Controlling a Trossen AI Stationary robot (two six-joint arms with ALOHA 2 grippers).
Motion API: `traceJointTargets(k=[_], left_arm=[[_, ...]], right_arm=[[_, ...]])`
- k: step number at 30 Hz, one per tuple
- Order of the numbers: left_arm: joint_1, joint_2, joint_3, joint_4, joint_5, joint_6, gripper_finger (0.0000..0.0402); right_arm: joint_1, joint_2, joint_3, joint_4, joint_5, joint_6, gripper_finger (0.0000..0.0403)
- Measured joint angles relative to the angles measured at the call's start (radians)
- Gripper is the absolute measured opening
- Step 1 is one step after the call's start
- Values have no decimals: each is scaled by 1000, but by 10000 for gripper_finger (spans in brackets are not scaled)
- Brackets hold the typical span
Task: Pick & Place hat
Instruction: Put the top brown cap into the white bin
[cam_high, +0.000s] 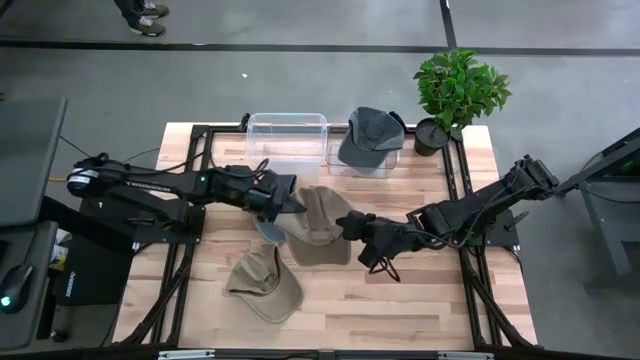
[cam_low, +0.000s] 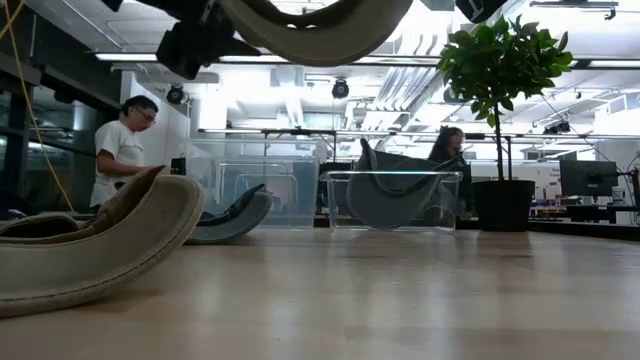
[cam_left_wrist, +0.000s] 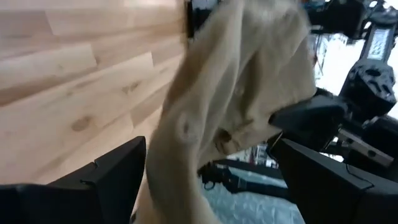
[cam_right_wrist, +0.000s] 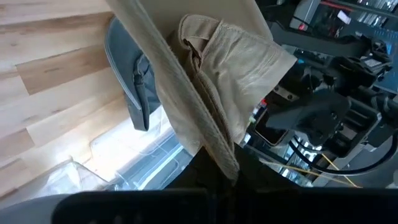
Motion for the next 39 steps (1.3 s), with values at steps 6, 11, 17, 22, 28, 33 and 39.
traceJointTargets(k=[6,11,17,22,28,33,39], left_arm=[[0,32,31,-39,55,-33,273],[0,32,32,-60,55,-36,176],[0,30,32,-60,54,-35,33],[0,30,32,-60,54,-19,9],[0,30,32,-59,51,-4,1],[0,30,32,-58,52,-4,0],[0,30,32,-48,51,-4,0]], right_arm=[[-3,0,0,0,15,16,5],[-3,0,0,0,17,29,5],[-3,0,0,-2,16,38,5],[-3,0,0,-2,15,50,17],[-3,0,0,1,12,122,52],[-3,-4,0,24,76,231,78],[3,-20,0,8,140,452,133]])
